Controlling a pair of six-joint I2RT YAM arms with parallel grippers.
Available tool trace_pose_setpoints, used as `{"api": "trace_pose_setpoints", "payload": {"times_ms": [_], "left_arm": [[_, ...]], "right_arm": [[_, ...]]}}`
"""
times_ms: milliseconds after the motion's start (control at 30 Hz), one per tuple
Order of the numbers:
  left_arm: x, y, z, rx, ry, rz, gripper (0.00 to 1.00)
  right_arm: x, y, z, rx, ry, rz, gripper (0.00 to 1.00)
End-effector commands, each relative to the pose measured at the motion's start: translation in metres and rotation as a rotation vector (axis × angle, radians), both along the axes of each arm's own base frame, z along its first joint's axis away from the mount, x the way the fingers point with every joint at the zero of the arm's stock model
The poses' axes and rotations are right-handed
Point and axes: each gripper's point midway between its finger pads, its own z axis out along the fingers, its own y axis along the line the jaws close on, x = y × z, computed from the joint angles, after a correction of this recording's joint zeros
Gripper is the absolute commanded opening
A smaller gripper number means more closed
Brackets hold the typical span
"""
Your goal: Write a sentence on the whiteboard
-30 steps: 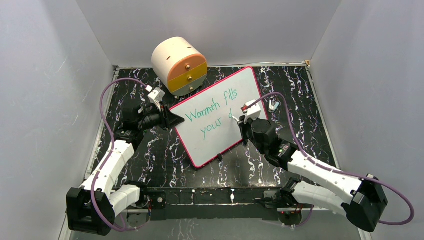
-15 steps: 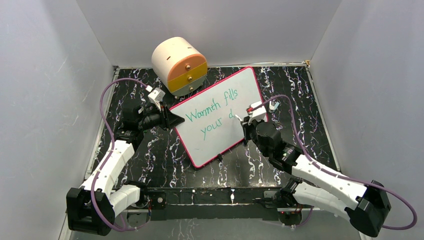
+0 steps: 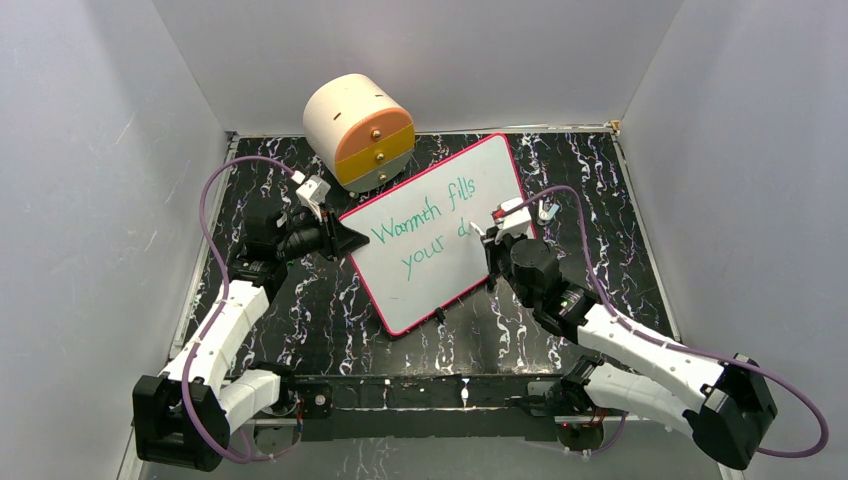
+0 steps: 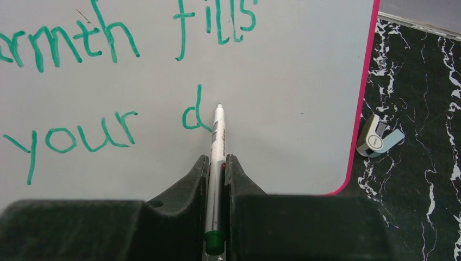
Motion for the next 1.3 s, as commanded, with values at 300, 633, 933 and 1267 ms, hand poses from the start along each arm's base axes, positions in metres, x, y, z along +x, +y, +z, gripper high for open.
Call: {"api": "trace_pose_setpoints", "payload": {"times_ms": [300,633,933,1267], "left_arm": [[-0.015,0.019,-0.075,0.207,0.14,0.023,0.0],[-0.015,0.019,-0.075,0.208,0.14,0.025,0.0],[-0.015,0.02,-0.075,0.21,0.14,0.026,0.0],[-0.015,0.02,-0.075,0.211,0.139,0.028,0.0]], "right_arm": [[0.011,0.009,0.019,0.062,-0.055,0.023,0.0],[0.004,0.017,0.02,0.066,-0.043,0.087,0.0],[-0.003,0.015,0.006,0.036,0.021,0.098,0.0],[-0.006,0.005,-0.008,0.007,0.056,0.066,0.0]]}}
